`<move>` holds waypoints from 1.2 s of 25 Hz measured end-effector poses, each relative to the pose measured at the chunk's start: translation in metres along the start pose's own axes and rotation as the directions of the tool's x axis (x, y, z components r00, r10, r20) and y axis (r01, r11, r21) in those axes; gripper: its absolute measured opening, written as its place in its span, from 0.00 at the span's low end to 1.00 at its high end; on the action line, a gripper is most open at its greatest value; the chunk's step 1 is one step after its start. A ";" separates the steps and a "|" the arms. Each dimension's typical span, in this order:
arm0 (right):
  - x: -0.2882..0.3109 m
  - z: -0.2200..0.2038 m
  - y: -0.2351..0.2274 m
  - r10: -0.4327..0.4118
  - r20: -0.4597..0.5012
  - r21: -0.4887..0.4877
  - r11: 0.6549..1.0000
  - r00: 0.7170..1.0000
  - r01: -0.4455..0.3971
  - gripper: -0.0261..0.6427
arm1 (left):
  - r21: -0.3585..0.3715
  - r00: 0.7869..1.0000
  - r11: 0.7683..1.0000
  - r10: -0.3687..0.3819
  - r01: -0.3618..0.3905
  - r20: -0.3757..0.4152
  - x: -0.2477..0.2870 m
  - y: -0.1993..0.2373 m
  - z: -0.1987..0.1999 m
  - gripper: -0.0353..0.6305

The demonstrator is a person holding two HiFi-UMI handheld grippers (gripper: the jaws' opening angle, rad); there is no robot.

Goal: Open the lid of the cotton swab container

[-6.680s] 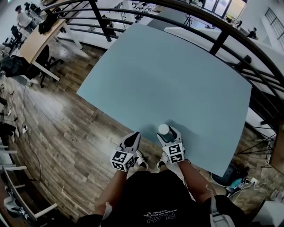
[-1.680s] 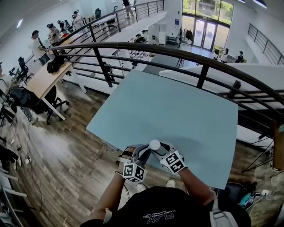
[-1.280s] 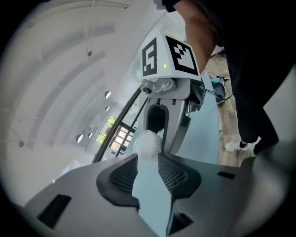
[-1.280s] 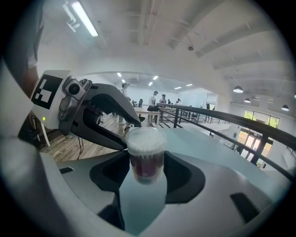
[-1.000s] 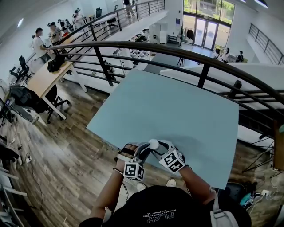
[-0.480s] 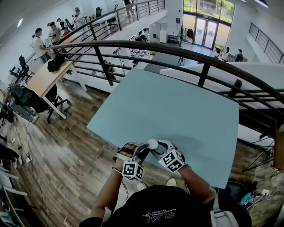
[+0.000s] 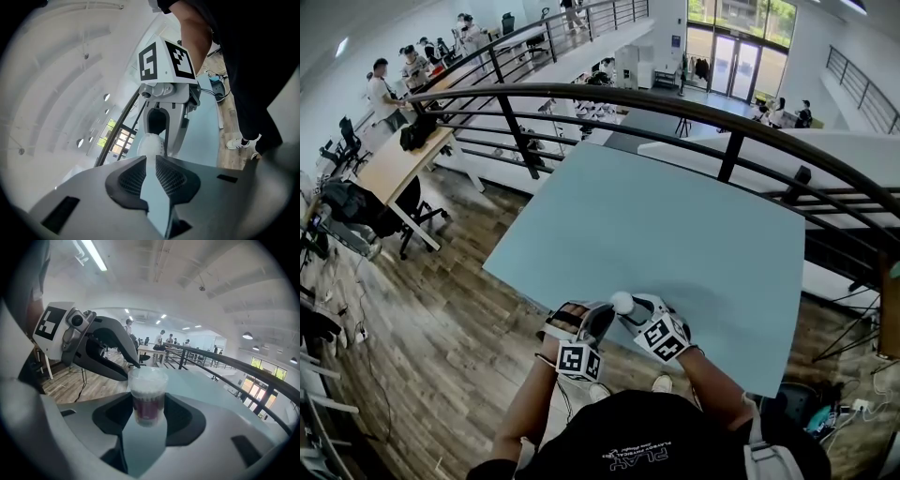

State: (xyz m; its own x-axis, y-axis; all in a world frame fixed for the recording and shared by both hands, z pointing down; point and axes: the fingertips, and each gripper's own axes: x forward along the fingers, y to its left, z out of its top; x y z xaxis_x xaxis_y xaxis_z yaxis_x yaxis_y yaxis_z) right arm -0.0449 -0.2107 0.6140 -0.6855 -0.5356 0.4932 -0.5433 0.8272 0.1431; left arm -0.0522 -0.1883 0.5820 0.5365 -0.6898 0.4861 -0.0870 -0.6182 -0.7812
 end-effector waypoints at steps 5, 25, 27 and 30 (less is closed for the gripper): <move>0.000 0.002 -0.002 0.000 0.000 0.007 1.000 1.000 0.000 0.36 | -0.024 1.000 1.000 0.019 -0.019 0.007 -0.002 0.005 0.003 0.16; 0.001 -0.009 0.004 0.019 0.008 0.042 0.999 1.000 -0.019 0.37 | -0.092 0.987 0.984 0.156 -0.151 0.045 -0.005 0.031 0.009 0.07; 0.000 -0.007 0.006 0.021 0.009 0.041 0.999 1.000 -0.021 0.37 | -0.102 0.986 0.983 0.158 -0.152 0.050 -0.009 0.036 0.013 0.07; -0.007 -0.008 0.009 0.026 0.006 0.037 0.999 1.000 -0.026 0.37 | -0.095 0.985 0.983 0.164 -0.158 0.051 -0.009 0.036 0.019 0.07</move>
State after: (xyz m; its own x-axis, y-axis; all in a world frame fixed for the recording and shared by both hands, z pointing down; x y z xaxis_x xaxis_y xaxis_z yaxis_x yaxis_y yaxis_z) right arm -0.0415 -0.1980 0.6192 -0.7022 -0.5147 0.4919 -0.5426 0.8342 0.0983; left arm -0.0443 -0.1975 0.5422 0.5568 -0.7618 0.3312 -0.2504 -0.5341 -0.8075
